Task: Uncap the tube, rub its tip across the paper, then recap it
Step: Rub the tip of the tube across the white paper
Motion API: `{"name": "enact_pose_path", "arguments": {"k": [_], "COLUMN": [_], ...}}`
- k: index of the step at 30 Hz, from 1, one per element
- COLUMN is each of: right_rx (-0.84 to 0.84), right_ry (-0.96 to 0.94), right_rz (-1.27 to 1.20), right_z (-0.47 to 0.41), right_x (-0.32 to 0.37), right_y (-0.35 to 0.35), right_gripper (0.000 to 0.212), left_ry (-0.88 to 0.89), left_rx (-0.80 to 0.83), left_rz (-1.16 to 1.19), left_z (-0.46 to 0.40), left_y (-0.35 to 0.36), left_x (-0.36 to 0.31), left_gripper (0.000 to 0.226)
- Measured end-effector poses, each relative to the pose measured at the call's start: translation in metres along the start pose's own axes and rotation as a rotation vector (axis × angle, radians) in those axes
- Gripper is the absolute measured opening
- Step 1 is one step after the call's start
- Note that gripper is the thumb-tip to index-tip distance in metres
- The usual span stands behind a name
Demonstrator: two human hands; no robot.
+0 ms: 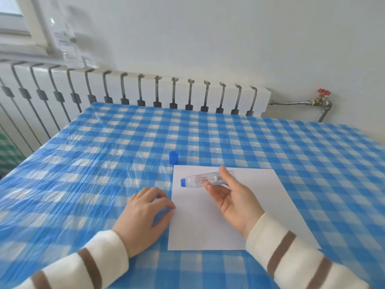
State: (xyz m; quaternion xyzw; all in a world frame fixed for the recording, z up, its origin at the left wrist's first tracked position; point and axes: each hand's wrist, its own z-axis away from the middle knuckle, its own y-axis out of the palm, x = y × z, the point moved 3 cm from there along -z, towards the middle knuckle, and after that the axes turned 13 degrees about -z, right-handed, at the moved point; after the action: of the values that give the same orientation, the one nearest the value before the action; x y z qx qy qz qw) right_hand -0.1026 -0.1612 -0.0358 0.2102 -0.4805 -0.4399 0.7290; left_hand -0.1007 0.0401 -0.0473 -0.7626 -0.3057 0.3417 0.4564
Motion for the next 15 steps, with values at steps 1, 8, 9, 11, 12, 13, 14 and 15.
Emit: {"name": "enact_pose_path", "arguments": {"k": [1, 8, 9, 11, 12, 13, 14, 15], "right_rx": [-0.005, -0.006, -0.007, -0.007, -0.006, -0.005, -0.006, -0.007], "right_ry": [0.011, 0.026, 0.025, 0.021, 0.019, 0.017, 0.015, 0.012], "right_rz": [0.018, 0.12, 0.125, 0.137, 0.143, 0.149, 0.155, 0.161], "right_z": [0.0, -0.001, -0.001, -0.001, -0.002, -0.002, -0.002, -0.002], "right_x": [-0.006, -0.022, -0.022, -0.022, -0.022, -0.021, -0.021, -0.02], "right_y": [0.0, -0.003, -0.003, -0.004, -0.004, -0.005, -0.005, -0.006], "right_gripper": [0.034, 0.031, 0.031, 0.031, 0.031, 0.031, 0.03, 0.03], "left_ry": [0.0, -0.011, -0.011, -0.014, -0.017, -0.021, -0.023, -0.024], "left_rx": [0.0, 0.018, 0.025, 0.035, 0.038, 0.042, 0.045, 0.046], "left_rz": [0.007, 0.015, 0.012, 0.01, 0.01, 0.011, 0.011, 0.011], "left_z": [0.002, 0.004, 0.004, 0.004, 0.004, 0.004, 0.004, 0.004], "left_y": [0.001, 0.003, 0.003, 0.004, 0.004, 0.004, 0.004, 0.005], "left_x": [-0.001, -0.001, -0.001, -0.001, -0.001, -0.001, -0.001, -0.001], "left_gripper": [0.029, 0.029, 0.03, 0.03, 0.029, 0.029, 0.029, 0.029]}}
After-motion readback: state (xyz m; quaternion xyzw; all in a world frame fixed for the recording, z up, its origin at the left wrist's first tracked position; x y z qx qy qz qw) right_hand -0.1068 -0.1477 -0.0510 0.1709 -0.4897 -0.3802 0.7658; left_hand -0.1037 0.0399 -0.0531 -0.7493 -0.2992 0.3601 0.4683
